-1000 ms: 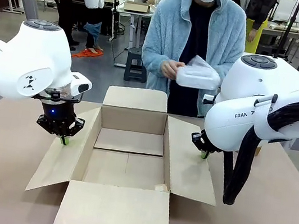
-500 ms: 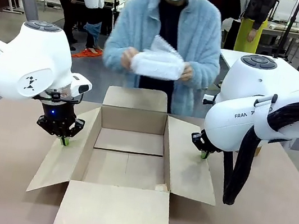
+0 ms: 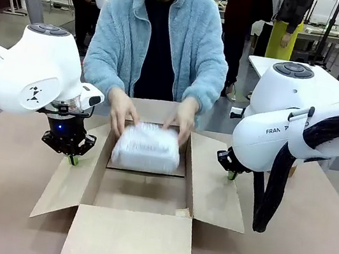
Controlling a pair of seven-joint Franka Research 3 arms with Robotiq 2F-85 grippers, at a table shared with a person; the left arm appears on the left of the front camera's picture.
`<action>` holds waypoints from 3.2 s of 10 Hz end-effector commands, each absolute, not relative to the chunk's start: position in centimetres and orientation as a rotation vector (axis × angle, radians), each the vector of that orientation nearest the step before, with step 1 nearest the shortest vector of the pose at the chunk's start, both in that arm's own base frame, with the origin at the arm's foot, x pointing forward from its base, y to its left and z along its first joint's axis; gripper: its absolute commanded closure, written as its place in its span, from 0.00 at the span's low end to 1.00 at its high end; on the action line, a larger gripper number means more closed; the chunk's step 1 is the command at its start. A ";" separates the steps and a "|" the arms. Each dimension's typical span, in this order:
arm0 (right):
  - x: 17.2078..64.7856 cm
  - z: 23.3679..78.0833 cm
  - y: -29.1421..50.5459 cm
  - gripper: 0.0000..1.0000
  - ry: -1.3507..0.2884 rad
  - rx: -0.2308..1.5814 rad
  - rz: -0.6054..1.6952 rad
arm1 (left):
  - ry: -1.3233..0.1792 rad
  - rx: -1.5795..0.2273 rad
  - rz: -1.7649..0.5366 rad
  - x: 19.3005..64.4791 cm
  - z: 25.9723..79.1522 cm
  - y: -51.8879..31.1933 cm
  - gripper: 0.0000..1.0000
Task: Wrap the clocks to prevent damage.
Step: Once the human has placed the objects inside and stepped back, release both hands from the side flaps of the Package Box.
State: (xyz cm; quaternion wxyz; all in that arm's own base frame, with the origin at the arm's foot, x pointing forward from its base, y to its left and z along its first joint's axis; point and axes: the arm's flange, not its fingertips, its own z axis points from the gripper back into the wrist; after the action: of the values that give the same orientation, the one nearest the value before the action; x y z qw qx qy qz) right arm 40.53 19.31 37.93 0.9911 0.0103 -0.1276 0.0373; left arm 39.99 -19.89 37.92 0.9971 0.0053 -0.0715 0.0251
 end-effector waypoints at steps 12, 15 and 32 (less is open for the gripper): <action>40.1 38.6 18.9 0.99 -0.315 0.045 0.318 | -0.167 -0.057 -0.069 40.2 39.6 -18.6 1.00; 37.6 44.3 14.6 0.99 -0.298 -0.182 0.746 | -0.134 -0.160 -0.529 38.8 46.4 -13.5 1.00; 37.7 46.5 -0.7 0.99 -0.685 0.328 1.253 | -0.476 -0.587 -1.406 38.1 48.3 0.7 1.00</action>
State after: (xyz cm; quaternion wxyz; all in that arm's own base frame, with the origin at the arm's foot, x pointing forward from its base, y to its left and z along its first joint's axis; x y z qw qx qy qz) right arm 38.00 -0.75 47.79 0.7401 0.1411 -0.3217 0.5735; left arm 37.68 -0.33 48.74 0.7111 -0.2136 -0.2036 -0.6382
